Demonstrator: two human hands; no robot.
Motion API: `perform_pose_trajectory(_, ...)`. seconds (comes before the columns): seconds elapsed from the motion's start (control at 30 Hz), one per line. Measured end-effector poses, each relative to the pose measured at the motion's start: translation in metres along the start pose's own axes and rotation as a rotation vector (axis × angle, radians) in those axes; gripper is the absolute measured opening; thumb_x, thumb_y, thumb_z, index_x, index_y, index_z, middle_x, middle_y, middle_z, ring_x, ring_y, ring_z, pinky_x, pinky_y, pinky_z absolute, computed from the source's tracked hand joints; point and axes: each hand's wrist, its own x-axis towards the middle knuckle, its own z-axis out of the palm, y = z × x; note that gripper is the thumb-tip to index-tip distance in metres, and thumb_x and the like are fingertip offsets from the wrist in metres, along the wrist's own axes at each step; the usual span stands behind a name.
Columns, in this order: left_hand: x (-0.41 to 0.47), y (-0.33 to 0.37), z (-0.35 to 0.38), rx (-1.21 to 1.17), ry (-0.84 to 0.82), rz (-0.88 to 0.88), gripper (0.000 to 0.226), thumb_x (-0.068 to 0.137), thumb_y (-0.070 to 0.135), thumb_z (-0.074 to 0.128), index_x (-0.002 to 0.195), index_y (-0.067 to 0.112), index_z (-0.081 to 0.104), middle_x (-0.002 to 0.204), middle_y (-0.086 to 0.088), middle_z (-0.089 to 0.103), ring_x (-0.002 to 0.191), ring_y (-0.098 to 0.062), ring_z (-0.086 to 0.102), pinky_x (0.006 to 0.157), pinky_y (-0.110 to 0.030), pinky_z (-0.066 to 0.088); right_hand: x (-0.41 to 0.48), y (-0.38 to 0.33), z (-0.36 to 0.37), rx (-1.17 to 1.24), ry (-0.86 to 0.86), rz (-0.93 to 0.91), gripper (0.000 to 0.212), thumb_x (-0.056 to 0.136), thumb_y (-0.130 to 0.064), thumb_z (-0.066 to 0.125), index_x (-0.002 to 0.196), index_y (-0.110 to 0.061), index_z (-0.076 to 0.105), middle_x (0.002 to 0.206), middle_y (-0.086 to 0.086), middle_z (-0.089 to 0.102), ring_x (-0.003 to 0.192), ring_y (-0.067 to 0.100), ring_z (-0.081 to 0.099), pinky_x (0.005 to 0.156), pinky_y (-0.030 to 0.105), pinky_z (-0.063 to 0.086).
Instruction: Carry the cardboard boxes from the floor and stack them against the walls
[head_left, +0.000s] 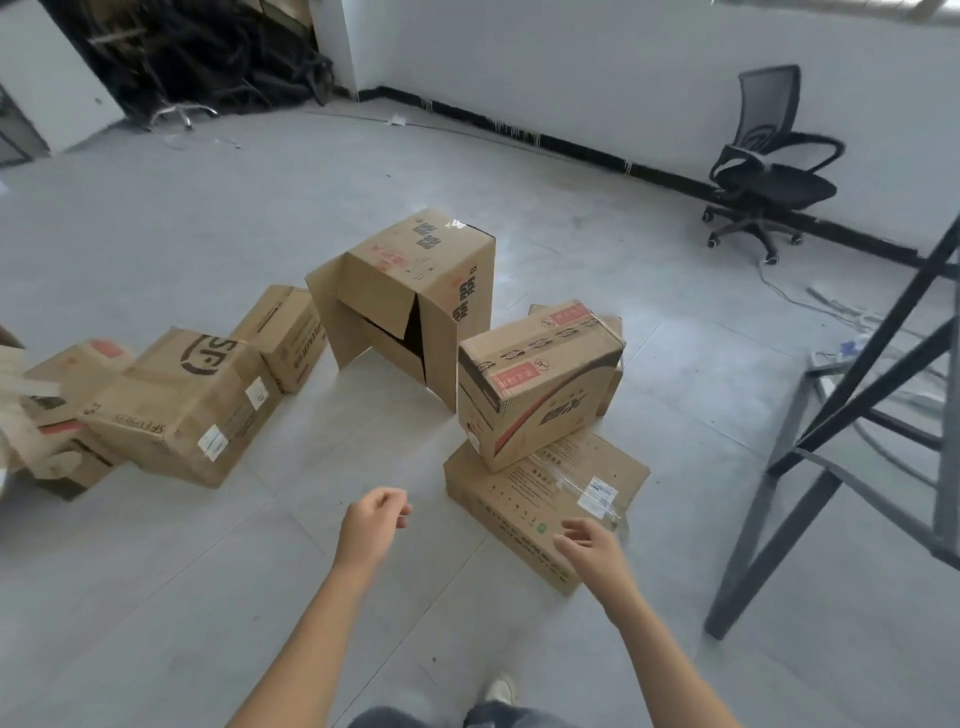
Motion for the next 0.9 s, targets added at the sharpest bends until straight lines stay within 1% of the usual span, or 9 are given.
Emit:
perform_pose_trajectory(0.13, 0.039, 0.009, 0.013, 0.042, -0.029, -0.022, 0.023, 0.093, 0.01, 0.05, 0.072, 0.011, 0.059, 0.075, -0.005, 0.062, 0.07, -0.019, 0.057, 0.066, -0.027, 0.04, 0.033, -0.009, -0.002, -0.01, 0.001, 0.025, 0.031, 0.087, -0.018, 0.06, 0.117, -0.012, 0.057, 0.104, -0.001, 0.059, 0.102, 0.015, 0.056, 0.089, 0.029, 0.048)
perform_pose_trajectory(0.27, 0.086, 0.015, 0.015, 0.116, -0.079, -0.036, 0.023, 0.093, 0.009, 0.05, 0.072, 0.01, 0.059, 0.076, -0.008, 0.063, 0.071, -0.022, 0.057, 0.07, -0.028, 0.039, 0.057, -0.011, -0.008, 0.045, 0.072, 0.111, 0.03, 0.088, -0.016, 0.058, 0.117, -0.01, 0.056, 0.11, 0.006, 0.058, 0.103, 0.018, 0.055, 0.081, 0.025, 0.043)
perform_pose_trajectory(0.37, 0.127, 0.029, 0.019, 0.195, -0.16, -0.014, 0.023, 0.093, 0.009, 0.05, 0.073, 0.01, 0.059, 0.076, -0.007, 0.062, 0.073, -0.022, 0.057, 0.069, -0.029, 0.039, 0.072, -0.013, -0.006, 0.086, 0.142, 0.168, 0.03, 0.089, -0.014, 0.057, 0.118, -0.007, 0.055, 0.112, 0.01, 0.058, 0.101, 0.019, 0.055, 0.078, 0.025, 0.041)
perform_pose_trajectory(0.43, 0.159, 0.04, 0.022, 0.232, -0.205, 0.003, 0.022, 0.093, 0.009, 0.049, 0.073, 0.01, 0.059, 0.076, -0.007, 0.062, 0.071, -0.023, 0.056, 0.066, -0.029, 0.038, 0.082, -0.017, 0.0, 0.109, 0.196, 0.208, 0.03, 0.089, -0.014, 0.058, 0.118, -0.007, 0.055, 0.111, 0.01, 0.058, 0.1, 0.019, 0.055, 0.077, 0.025, 0.041)
perform_pose_trajectory(0.53, 0.208, 0.059, 0.025, 0.308, -0.305, 0.04, 0.023, 0.093, 0.01, 0.049, 0.072, 0.01, 0.058, 0.075, -0.006, 0.061, 0.073, -0.023, 0.056, 0.067, -0.028, 0.038, 0.094, -0.026, 0.013, 0.161, 0.278, 0.268, 0.033, 0.088, -0.014, 0.058, 0.12, -0.006, 0.054, 0.11, 0.009, 0.058, 0.102, 0.019, 0.054, 0.079, 0.026, 0.041)
perform_pose_trajectory(0.63, 0.248, 0.075, 0.023, 0.389, -0.388, 0.071, 0.023, 0.093, 0.009, 0.048, 0.073, 0.009, 0.057, 0.075, -0.006, 0.059, 0.071, -0.021, 0.054, 0.061, -0.026, 0.037, 0.101, -0.034, 0.032, 0.192, 0.342, 0.343, 0.032, 0.088, -0.014, 0.058, 0.12, -0.006, 0.054, 0.11, 0.01, 0.057, 0.1, 0.019, 0.053, 0.08, 0.027, 0.04)
perform_pose_trajectory(0.73, 0.287, 0.089, 0.021, 0.441, -0.431, 0.098, 0.024, 0.093, 0.008, 0.047, 0.071, 0.009, 0.056, 0.075, -0.006, 0.058, 0.07, -0.02, 0.052, 0.058, -0.024, 0.036, 0.113, -0.043, 0.049, 0.217, 0.38, 0.364, 0.033, 0.088, -0.012, 0.058, 0.12, -0.004, 0.054, 0.108, 0.011, 0.056, 0.098, 0.019, 0.052, 0.08, 0.026, 0.04)
perform_pose_trajectory(0.8, 0.304, 0.091, 0.022, 0.477, -0.454, 0.098, 0.025, 0.093, 0.008, 0.047, 0.07, 0.01, 0.055, 0.075, -0.006, 0.057, 0.07, -0.02, 0.052, 0.059, -0.025, 0.036, 0.12, -0.04, 0.058, 0.217, 0.372, 0.398, 0.034, 0.089, -0.014, 0.059, 0.121, -0.004, 0.053, 0.106, 0.009, 0.054, 0.097, 0.019, 0.052, 0.081, 0.026, 0.039)
perform_pose_trajectory(0.9, 0.321, 0.08, 0.027, 0.509, -0.486, 0.103, 0.023, 0.093, 0.009, 0.047, 0.073, 0.007, 0.056, 0.075, -0.007, 0.058, 0.072, -0.021, 0.052, 0.065, -0.028, 0.038, 0.132, -0.028, 0.067, 0.201, 0.381, 0.42, 0.034, 0.088, -0.014, 0.059, 0.121, -0.005, 0.054, 0.107, 0.009, 0.054, 0.097, 0.019, 0.051, 0.081, 0.026, 0.039)
